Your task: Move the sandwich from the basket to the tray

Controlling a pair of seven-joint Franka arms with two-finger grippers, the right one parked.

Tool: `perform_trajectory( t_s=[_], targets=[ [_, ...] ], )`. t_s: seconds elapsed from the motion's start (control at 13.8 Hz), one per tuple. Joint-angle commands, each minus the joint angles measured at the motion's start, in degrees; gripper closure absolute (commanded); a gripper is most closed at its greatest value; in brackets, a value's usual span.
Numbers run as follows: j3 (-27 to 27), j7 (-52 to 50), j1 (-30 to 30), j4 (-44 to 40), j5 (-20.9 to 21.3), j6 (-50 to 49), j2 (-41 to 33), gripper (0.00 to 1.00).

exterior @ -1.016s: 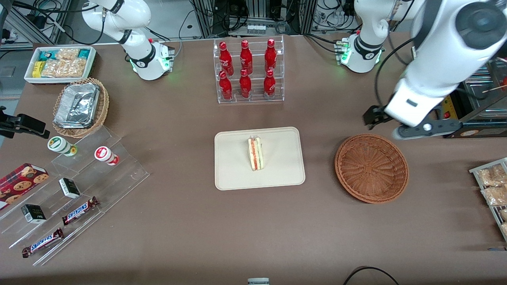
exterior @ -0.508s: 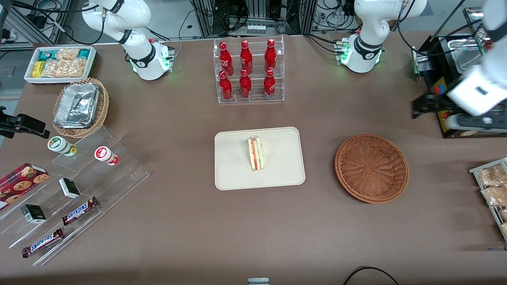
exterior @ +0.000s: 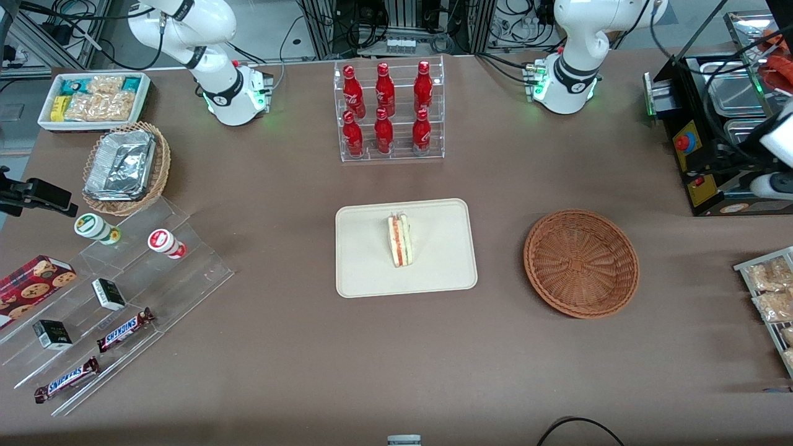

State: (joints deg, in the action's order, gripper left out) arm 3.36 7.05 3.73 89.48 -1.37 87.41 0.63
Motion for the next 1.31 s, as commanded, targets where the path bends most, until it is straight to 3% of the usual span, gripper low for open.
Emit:
perform_trajectory(
  t_s=[0.0, 0.15, 0.44, 1.23],
  targets=[
    [-3.78, -1.61, -2.57, -0.01, 0.40, -0.13, -1.24, 0.00],
    [-8.10, -1.95, -5.75, 1.48, 1.53, -0.13, -3.26, 0.00],
    [-7.32, -1.61, -5.75, 9.38, 1.11, 2.84, -9.76, 0.00],
    [-5.64, -1.34, -5.40, -2.28, 0.93, 1.19, -0.20, 0.00]
  ],
)
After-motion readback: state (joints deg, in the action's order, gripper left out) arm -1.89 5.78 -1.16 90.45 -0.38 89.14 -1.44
